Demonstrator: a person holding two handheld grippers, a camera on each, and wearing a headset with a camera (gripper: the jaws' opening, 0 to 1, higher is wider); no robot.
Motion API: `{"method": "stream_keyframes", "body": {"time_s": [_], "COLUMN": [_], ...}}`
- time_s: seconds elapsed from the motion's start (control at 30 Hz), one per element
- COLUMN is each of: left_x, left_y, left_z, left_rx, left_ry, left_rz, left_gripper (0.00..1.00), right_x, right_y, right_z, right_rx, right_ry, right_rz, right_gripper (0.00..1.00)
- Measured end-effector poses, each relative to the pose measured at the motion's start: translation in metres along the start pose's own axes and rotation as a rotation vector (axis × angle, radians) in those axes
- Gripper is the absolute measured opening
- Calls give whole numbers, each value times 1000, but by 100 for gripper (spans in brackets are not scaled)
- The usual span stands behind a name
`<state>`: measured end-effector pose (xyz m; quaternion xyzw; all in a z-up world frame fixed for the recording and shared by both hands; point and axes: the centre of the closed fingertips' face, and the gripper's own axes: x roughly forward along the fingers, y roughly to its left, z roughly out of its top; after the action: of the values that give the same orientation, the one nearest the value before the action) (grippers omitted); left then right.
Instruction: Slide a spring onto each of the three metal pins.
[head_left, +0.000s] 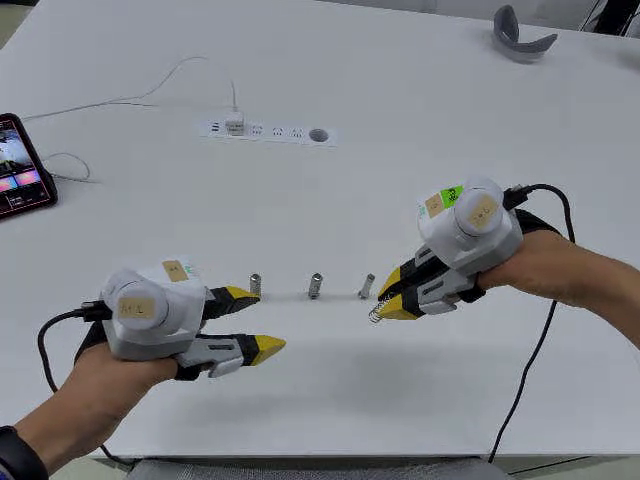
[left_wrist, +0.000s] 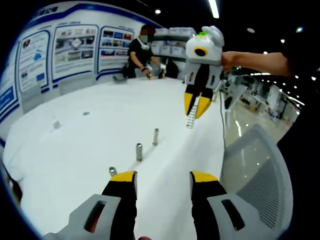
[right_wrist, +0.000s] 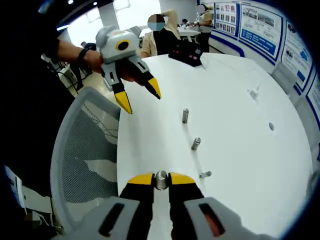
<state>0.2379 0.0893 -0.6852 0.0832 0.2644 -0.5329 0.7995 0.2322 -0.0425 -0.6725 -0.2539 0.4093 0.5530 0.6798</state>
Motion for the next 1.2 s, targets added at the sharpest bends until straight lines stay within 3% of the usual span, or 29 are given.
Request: {"method": "stream_keyframes", "body": {"time_s": [0.67, 1.2], "left_x": [-30, -46], "left_y": [37, 52], "left_z": [-20, -35], "left_rx": [-93, -168], "left_ry": [-4, -9], "left_rz": [146, 221], "left_gripper": [54, 61], "right_x": [2, 11], "right_y": [-34, -51], "right_z": [-20, -20], "right_rx": [52, 52], "right_ry": [24, 42], "right_rz": [-56, -68], "right_gripper": [12, 12]}}
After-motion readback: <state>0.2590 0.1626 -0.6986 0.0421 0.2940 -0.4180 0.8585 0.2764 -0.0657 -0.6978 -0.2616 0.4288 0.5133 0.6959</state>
